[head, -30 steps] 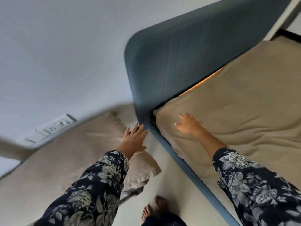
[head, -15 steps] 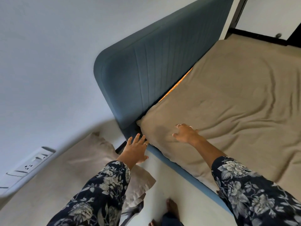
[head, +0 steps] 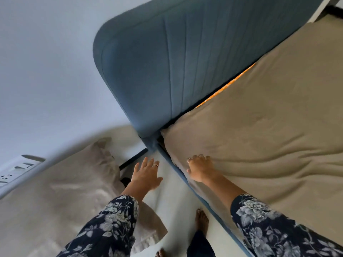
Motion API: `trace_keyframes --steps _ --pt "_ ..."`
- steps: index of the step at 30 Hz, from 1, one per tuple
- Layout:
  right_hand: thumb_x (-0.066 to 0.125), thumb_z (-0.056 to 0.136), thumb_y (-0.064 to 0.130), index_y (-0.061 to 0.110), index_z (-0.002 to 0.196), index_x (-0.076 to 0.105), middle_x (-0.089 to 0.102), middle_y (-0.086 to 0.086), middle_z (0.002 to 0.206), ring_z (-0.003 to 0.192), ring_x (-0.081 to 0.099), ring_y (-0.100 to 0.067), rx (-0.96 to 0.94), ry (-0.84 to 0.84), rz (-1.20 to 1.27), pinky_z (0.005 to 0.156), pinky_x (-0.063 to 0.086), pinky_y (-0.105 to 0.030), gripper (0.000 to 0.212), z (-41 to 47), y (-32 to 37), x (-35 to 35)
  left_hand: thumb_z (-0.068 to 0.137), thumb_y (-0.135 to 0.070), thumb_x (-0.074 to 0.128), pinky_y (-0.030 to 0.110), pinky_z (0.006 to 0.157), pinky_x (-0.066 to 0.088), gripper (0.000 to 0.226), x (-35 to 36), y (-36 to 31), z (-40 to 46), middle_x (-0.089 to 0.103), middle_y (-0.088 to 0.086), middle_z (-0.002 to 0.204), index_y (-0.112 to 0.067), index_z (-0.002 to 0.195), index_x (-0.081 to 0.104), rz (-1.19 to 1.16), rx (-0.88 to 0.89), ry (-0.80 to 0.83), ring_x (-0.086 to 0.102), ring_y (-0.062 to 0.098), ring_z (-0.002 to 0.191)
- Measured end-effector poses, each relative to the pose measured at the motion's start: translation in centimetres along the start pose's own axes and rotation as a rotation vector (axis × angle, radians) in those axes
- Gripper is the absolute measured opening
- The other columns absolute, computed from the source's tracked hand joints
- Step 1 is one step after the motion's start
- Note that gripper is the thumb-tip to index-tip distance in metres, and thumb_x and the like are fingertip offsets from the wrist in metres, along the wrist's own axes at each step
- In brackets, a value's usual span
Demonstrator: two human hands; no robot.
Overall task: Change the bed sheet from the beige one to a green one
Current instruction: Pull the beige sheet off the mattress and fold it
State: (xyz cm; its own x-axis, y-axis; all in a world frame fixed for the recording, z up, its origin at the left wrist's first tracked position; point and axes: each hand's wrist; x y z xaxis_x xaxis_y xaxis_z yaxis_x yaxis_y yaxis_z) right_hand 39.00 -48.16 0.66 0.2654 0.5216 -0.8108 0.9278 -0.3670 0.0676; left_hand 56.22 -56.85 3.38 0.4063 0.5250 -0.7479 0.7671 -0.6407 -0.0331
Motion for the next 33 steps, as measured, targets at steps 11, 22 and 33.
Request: trace_keyframes --steps 11,22,33 --pt "0.044 0.098 0.031 0.015 0.123 0.054 0.059 -0.007 0.120 0.113 0.054 -0.026 -0.113 -0.088 -0.073 0.091 0.038 -0.039 0.031 13.3 -0.5 4.7 0.099 -0.041 0.043 0.045 0.119 0.005 0.066 4.5 -0.7 11.9 0.007 0.002 0.161 -0.019 0.153 0.012 -0.209 -0.141 0.029 -0.002 0.023 0.148" --pt "0.050 0.095 0.043 0.020 0.110 0.059 0.065 0.003 0.103 0.097 0.062 -0.022 -0.076 -0.033 -0.207 0.069 0.038 -0.030 0.028 19.0 0.9 9.6 0.098 -0.040 0.044 0.041 0.116 0.018 0.063 8.8 -0.3 18.5 0.022 0.002 0.157 -0.017 0.152 0.019 -0.260 -0.198 -0.025 0.013 0.021 0.146" --pt "0.049 0.096 0.025 0.020 0.117 0.061 0.063 -0.003 0.119 0.112 0.059 -0.026 -0.109 -0.043 0.106 0.087 0.043 -0.032 0.025 18.4 -0.4 10.2 0.098 -0.039 0.047 0.040 0.115 0.022 0.067 9.0 -0.5 19.2 0.022 0.002 0.157 -0.018 0.153 0.015 -0.274 -0.180 -0.007 0.017 0.022 0.146"
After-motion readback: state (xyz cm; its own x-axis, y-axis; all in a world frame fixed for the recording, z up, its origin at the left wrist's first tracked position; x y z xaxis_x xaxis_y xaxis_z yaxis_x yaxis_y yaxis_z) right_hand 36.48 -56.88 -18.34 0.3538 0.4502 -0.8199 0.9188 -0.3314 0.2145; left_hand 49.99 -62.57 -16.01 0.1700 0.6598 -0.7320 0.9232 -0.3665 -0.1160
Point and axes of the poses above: each hand's wrist, its own z-axis towards the middle knuckle, its own x-axis out of the palm, y = z × x
